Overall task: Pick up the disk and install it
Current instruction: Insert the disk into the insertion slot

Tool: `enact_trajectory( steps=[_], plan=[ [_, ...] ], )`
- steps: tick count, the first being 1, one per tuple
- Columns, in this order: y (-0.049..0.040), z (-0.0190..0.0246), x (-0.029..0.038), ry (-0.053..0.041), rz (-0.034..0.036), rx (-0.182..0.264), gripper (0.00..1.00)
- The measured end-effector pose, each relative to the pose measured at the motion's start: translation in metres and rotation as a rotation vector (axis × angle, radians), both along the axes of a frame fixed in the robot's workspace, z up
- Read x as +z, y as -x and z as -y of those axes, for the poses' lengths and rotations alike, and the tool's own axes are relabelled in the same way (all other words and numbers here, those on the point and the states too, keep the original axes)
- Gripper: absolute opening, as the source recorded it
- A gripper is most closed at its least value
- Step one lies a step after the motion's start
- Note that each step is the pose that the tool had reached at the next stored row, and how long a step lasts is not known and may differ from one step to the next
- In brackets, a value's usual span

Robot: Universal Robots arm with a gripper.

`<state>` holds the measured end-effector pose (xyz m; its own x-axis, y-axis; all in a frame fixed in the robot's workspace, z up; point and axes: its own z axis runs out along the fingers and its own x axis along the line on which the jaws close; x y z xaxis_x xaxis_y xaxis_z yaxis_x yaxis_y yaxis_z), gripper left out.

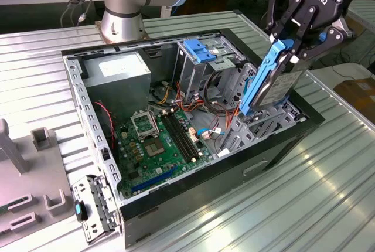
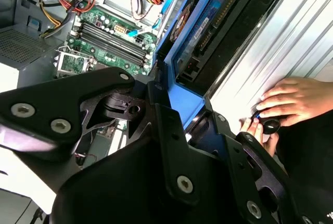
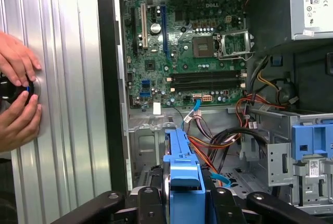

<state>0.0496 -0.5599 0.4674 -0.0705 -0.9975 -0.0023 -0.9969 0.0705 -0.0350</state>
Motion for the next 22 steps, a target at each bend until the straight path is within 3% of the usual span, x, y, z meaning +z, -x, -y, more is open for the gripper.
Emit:
enact_trajectory(
  steps=[15,22],
  plan=[
    [-0.0035,0.0008,-0.0135,-0.0002,0.0000,0.000,0.37],
    [-0.0043,0.0042,-0.0183,-0.0002,-0.0001,0.000,0.37]
  ],
)
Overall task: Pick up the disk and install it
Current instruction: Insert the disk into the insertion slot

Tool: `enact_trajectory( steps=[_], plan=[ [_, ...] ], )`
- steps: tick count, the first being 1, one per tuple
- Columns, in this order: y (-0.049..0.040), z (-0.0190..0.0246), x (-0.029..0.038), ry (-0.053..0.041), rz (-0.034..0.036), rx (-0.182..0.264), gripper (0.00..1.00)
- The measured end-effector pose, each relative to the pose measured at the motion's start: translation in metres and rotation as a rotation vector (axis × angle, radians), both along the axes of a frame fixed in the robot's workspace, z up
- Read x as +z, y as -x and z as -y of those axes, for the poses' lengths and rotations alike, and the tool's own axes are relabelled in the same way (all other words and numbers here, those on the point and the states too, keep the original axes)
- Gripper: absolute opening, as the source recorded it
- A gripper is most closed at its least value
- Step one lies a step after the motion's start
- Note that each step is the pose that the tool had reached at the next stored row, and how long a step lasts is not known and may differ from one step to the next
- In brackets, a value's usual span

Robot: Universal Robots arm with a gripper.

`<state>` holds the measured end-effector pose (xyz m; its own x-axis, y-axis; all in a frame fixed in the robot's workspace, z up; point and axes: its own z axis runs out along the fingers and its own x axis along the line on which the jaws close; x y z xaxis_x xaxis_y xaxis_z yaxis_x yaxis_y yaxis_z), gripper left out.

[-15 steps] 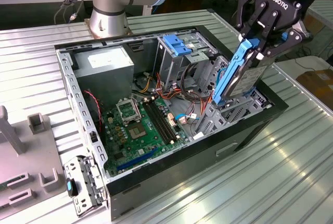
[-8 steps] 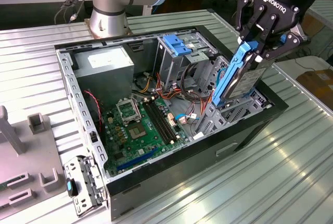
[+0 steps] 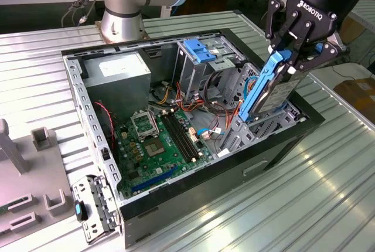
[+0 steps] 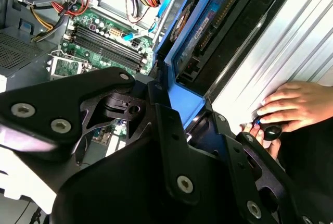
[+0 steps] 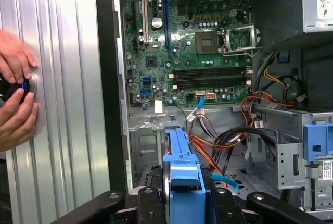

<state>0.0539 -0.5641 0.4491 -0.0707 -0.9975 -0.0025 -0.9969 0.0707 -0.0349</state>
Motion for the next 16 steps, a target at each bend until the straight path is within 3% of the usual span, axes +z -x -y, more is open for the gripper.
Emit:
enact_trajectory(
  steps=[16],
  plan=[
    [0.0000,0.0005,-0.0069,0.0000,-0.0015,0.016,0.37]
  ],
)
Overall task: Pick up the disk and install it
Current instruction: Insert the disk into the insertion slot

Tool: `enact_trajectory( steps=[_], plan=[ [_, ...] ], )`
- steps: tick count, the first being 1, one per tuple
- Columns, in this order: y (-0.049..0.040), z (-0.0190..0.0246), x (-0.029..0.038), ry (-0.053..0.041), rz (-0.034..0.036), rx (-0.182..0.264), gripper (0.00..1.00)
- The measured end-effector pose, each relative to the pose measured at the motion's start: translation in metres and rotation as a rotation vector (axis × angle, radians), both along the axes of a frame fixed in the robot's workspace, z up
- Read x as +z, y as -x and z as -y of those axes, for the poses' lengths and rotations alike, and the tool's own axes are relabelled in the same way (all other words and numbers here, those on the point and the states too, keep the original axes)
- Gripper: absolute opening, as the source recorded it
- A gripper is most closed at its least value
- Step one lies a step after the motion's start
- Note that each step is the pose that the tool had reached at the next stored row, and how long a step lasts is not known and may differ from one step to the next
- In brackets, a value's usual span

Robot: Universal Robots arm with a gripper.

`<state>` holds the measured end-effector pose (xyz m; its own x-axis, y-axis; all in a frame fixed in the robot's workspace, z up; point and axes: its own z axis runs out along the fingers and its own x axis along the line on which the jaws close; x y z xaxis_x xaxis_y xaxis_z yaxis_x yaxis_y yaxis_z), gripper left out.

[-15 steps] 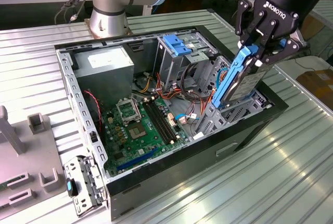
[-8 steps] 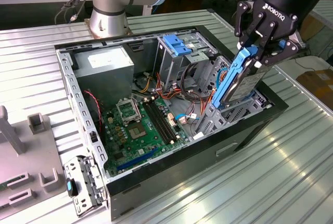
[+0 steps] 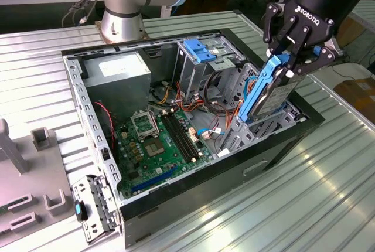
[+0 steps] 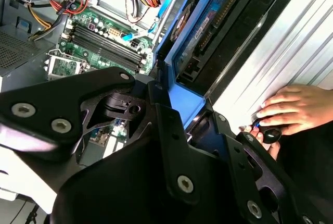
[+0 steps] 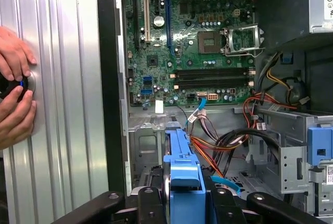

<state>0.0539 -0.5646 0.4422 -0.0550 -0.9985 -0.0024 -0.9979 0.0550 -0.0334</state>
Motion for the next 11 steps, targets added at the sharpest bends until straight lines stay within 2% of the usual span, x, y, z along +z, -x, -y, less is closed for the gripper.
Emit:
enact_trajectory(
  steps=[8,11],
  plan=[
    [-0.0006,0.0000,-0.0103,0.0001,-0.0091,0.000,0.37],
    [-0.0009,0.0000,-0.0135,0.0001,-0.0104,0.000,0.37]
  ],
)
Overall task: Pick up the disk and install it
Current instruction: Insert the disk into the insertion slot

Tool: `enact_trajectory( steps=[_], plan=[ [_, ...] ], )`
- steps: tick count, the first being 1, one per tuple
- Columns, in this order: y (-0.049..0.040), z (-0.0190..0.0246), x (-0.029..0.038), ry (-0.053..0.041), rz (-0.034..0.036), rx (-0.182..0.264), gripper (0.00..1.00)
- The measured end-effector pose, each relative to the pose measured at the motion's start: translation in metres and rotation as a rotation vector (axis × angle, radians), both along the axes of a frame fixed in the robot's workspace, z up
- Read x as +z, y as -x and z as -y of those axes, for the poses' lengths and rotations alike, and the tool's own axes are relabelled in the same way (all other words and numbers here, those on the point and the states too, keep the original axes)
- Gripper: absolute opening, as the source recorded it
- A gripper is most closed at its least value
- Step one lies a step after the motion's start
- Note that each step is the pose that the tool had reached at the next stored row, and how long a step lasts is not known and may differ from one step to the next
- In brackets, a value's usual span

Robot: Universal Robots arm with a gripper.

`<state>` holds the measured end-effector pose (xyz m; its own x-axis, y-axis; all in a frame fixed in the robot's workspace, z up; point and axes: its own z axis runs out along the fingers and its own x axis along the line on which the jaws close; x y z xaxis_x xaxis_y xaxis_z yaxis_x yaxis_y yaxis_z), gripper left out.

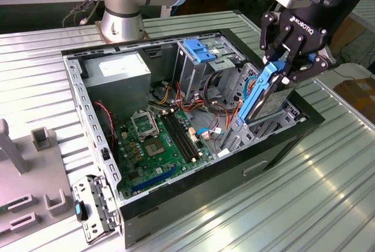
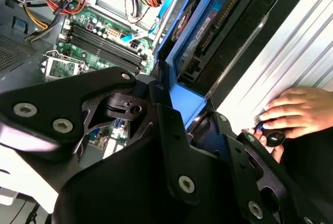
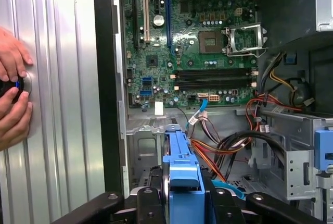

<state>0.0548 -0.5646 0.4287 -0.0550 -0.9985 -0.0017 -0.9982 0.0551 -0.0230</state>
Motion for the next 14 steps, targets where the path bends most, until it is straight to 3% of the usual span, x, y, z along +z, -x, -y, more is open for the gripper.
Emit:
enact_trajectory(
  steps=[8,11,14],
  plan=[
    [-0.0007,0.0000,-0.0136,-0.0001,-0.0048,0.000,0.37],
    [-0.0010,0.0000,-0.0226,0.0000,-0.0081,0.000,0.37],
    [-0.0017,0.0000,-0.0385,-0.0001,-0.0141,0.000,0.37]
  ],
)
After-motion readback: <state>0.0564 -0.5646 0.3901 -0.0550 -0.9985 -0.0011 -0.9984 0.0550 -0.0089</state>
